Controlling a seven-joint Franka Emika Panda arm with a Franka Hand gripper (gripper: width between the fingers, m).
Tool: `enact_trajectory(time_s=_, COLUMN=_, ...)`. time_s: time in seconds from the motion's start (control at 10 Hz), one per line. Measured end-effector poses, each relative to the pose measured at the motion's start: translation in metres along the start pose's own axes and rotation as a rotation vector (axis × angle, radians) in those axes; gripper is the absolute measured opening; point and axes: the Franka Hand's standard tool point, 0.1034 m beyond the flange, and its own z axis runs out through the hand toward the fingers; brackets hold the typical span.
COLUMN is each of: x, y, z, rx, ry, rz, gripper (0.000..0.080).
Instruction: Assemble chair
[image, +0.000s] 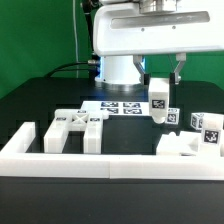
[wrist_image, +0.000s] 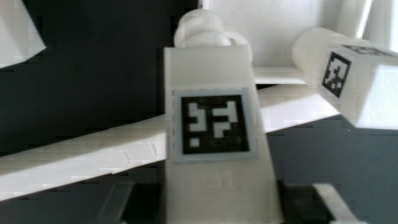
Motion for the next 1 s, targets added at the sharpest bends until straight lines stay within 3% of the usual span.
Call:
enact_trajectory(time_s=0.2, x=0.0, y=0.001, z=0.002, rx=-0.001, ry=0.023, rz=-0.001, gripper=0.029)
enact_trajectory(time_s=0.5, x=0.009, y=-0.012, z=-0.001, rx=0.014, ry=0.262, rz=-0.022, gripper=0.029)
enact_trajectory(time_s=1.0, x=0.01, y=-0.018, z=0.002, rx=0.016, ry=0.284, rz=-0.035, gripper=0.029)
